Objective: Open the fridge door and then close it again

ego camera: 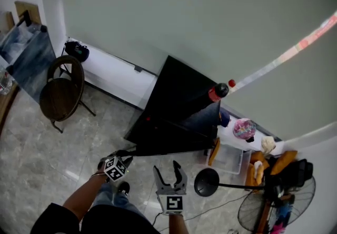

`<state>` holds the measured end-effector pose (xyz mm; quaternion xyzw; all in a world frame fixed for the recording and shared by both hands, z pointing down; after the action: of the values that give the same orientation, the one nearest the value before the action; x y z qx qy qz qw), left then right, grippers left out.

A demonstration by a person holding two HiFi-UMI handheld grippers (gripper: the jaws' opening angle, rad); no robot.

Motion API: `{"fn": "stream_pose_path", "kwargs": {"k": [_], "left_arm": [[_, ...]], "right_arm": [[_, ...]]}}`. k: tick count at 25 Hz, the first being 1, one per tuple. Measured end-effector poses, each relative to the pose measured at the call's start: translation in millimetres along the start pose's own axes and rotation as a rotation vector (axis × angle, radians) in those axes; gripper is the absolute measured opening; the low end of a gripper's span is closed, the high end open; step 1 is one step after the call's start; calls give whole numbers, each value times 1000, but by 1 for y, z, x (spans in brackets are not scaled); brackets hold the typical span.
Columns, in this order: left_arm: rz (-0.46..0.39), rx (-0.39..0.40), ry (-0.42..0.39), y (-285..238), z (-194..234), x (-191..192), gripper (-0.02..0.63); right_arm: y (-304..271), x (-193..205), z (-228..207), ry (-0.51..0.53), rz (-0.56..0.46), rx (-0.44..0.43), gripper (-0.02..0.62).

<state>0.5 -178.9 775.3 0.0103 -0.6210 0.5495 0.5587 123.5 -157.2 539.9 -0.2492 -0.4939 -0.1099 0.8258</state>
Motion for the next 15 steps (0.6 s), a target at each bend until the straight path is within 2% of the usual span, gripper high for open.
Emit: {"fn": "stream_pose_path", "kwargs": {"k": [9, 13, 15], "left_arm": [[22, 29, -14, 10, -43, 20, 43], [27, 33, -12, 12, -56, 25, 40], [31, 38, -14, 13, -61, 28, 38]], "right_arm": [[0, 1, 16, 57, -4, -65, 258], [5, 5, 22, 134, 0, -137, 250], [7, 9, 26, 133, -10, -184, 250]]}}
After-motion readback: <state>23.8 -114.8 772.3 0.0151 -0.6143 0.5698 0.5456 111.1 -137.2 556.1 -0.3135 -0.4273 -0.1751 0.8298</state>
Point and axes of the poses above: the fingertips, and each gripper's own axes: y backward along the fingers, z to its left, x out of its underside, the point moved 4 cm from there along y, backward along the fingers, and after that the axes turned 11 degrees about y, right-handed, at the moved point
